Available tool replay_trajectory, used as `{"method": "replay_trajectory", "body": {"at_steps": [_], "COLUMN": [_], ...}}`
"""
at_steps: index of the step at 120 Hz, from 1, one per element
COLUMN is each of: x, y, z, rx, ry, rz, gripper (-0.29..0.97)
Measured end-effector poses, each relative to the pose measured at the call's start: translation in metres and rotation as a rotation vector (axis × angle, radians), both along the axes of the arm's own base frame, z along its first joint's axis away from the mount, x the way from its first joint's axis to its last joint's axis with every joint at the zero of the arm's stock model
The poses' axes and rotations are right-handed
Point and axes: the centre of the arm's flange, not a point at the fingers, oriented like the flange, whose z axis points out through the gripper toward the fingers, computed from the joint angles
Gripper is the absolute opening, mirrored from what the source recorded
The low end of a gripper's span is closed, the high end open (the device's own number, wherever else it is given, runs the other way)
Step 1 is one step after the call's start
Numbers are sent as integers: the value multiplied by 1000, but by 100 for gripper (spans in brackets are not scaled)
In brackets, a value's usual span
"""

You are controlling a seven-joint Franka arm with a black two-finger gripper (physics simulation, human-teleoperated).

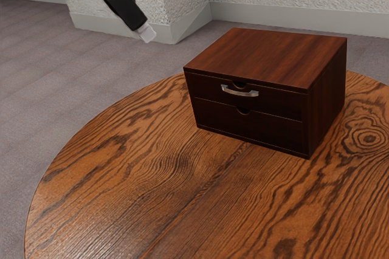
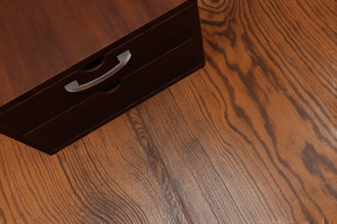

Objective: Pull the drawer handle with one arm to open the drawer

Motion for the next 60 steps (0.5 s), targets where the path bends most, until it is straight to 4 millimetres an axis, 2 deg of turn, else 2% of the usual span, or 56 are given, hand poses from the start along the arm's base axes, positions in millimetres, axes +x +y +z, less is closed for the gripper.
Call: {"method": "replay_trajectory", "body": {"at_steps": [16,47,60], "x": [3,61,76], "y": [8,-34,-31], "z": [-1,-56,-74], "rx": [75,180,214], "ry": [-12,21,4], "rz": [-154,-484,-583], "gripper": [68,68,67]}}
